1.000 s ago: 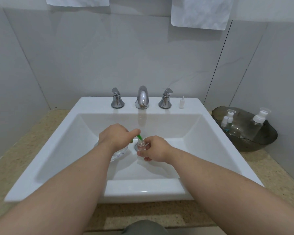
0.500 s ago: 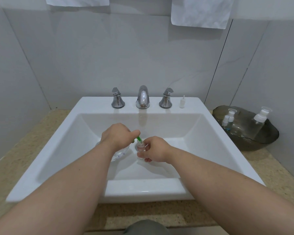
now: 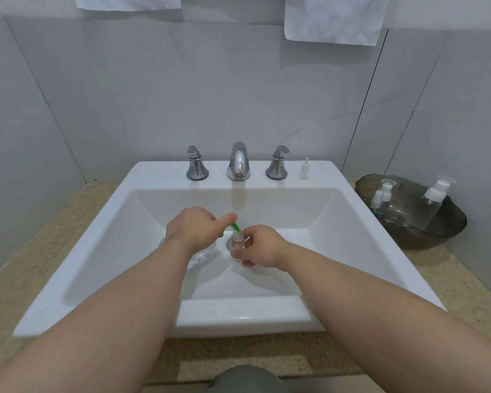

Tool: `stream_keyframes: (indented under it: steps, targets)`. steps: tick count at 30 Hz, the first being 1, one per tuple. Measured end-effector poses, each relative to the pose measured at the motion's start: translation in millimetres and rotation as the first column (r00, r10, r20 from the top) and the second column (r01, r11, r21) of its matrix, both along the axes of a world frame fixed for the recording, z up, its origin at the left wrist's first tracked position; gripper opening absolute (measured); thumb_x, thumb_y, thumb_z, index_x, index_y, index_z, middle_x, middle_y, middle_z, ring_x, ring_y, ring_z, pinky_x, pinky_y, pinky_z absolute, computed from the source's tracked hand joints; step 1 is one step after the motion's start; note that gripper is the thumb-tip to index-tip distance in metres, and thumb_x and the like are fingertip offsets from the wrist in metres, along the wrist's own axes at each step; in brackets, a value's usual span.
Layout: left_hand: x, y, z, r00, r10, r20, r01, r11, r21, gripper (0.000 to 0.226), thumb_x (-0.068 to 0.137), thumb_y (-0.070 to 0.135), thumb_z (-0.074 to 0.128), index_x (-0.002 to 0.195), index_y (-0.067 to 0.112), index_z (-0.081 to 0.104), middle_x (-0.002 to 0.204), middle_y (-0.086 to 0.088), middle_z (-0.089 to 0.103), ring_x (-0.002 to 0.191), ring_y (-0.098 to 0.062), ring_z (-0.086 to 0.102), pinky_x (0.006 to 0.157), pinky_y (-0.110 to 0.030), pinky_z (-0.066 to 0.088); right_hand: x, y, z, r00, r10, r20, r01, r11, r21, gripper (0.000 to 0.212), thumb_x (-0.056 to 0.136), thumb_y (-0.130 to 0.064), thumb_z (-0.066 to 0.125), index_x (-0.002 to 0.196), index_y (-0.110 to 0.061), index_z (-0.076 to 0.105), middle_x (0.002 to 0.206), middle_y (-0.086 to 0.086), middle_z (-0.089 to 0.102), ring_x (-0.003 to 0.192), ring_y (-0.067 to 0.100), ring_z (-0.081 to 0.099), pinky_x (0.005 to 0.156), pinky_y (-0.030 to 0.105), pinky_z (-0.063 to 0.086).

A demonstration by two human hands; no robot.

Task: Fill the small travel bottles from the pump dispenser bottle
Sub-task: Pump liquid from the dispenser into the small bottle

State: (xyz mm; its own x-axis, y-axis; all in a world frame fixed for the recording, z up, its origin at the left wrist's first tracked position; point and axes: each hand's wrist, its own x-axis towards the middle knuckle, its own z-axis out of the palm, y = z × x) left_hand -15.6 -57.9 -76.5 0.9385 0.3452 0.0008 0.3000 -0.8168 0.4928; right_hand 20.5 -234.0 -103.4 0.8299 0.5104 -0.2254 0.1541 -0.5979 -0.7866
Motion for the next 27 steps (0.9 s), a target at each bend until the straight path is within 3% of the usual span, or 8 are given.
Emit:
stream_keyframes:
  steps: [7, 12, 21, 24, 27]
  targets:
    - [3.3, -1.7, 2.0, 0.999, 0.036, -0.008, -0.036, 0.999, -0.017, 0.056, 0.087, 0.063, 0.054, 0.064, 0.017, 0.074, 0.068, 0.005, 0.069, 0.073, -0.020, 0.062, 0.062, -0.030, 0.039, 0.6, 1.0, -1.3, 1.000, -0.001, 0.012, 0.001, 1.000, 0.002, 0.028, 0.091, -0.020, 0.077, 0.114, -0.008, 0.067, 0.085, 0.001, 0.064, 0.073, 0.021, 0.071, 0.088, 0.042, 0.061]
    - [5.7, -0.3, -0.3, 0.999, 0.034, -0.007, -0.034, 0.999, -0.017, 0.050, 0.081, 0.055, 0.055, 0.066, 0.011, 0.074, 0.076, -0.002, 0.076, 0.076, -0.025, 0.067, 0.064, -0.030, 0.045, 0.1, 1.5, -2.5, 1.000, 0.023, 0.009, -0.023, 1.000, -0.009, 0.028, 0.090, -0.019, 0.077, 0.112, -0.005, 0.067, 0.084, 0.003, 0.066, 0.073, 0.022, 0.070, 0.088, 0.042, 0.061]
    - [4.9, -0.7, -0.9, 1.000, 0.018, -0.014, -0.019, 1.000, -0.015, 0.055, 0.069, 0.060, 0.048, 0.065, 0.009, 0.070, 0.075, -0.003, 0.075, 0.069, -0.025, 0.062, 0.070, -0.032, 0.051, 0.6, 2.1, -4.7, 1.000, 0.025, 0.004, -0.025, 0.999, -0.024, 0.029, 0.090, -0.020, 0.078, 0.114, -0.007, 0.067, 0.081, 0.000, 0.065, 0.072, 0.022, 0.070, 0.089, 0.043, 0.061]
    - [2.9, 0.2, -0.8, 1.000, 0.015, -0.002, -0.015, 1.000, 0.011, 0.056, 0.079, 0.064, 0.052, 0.059, 0.013, 0.065, 0.061, 0.002, 0.062, 0.068, -0.023, 0.059, 0.062, -0.030, 0.044, 0.9, 1.8, -4.0, 1.000, 0.006, 0.001, -0.006, 1.000, -0.011, 0.028, 0.090, -0.020, 0.078, 0.113, -0.009, 0.066, 0.081, 0.000, 0.065, 0.075, 0.025, 0.072, 0.089, 0.043, 0.061]
    - [1.4, 1.3, -0.5, 1.000, 0.002, 0.003, -0.002, 1.000, 0.005, 0.062, 0.088, 0.070, 0.053, 0.057, 0.018, 0.065, 0.065, 0.006, 0.065, 0.073, -0.019, 0.061, 0.067, -0.031, 0.044, 0.9, 1.3, -2.4, 1.000, -0.016, 0.000, 0.016, 1.000, 0.004, 0.028, 0.091, -0.020, 0.078, 0.115, -0.010, 0.066, 0.083, -0.001, 0.065, 0.072, 0.021, 0.072, 0.085, 0.039, 0.062]
